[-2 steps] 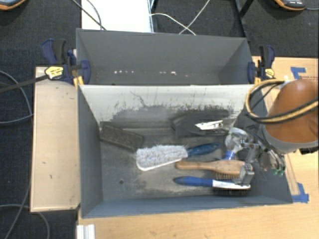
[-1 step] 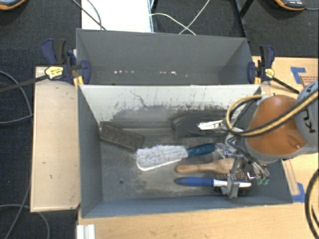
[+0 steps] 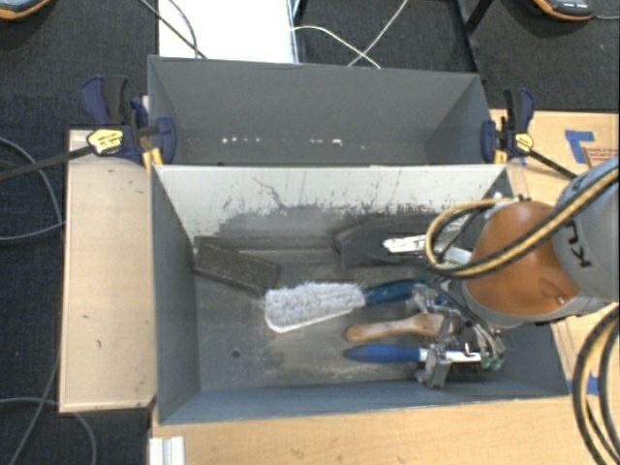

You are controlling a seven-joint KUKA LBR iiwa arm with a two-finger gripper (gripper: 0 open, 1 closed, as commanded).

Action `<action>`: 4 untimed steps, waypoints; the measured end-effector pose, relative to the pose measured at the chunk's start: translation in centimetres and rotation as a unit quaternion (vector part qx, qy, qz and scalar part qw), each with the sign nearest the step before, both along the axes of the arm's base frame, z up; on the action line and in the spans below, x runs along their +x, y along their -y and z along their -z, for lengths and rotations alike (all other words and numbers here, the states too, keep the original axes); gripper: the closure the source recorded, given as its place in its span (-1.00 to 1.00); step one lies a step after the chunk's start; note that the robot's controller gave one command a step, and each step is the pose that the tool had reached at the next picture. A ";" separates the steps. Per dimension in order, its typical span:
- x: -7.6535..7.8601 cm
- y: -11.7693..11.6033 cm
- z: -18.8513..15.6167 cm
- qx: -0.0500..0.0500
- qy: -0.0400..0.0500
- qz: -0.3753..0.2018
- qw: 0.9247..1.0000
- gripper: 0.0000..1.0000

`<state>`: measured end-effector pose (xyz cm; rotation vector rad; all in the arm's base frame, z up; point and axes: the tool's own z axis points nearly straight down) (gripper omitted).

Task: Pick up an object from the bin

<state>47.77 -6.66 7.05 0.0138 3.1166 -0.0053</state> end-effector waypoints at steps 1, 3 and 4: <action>1.2 0.3 0.1 0.004 -0.010 0.061 0.998 1.00; 1.0 0.3 -0.9 0.004 -0.011 0.059 0.998 1.00; 1.1 0.3 -2.4 0.004 -0.009 0.058 0.998 1.00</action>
Offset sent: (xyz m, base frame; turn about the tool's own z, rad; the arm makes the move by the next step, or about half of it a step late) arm 0.0000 0.0000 0.0000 0.0000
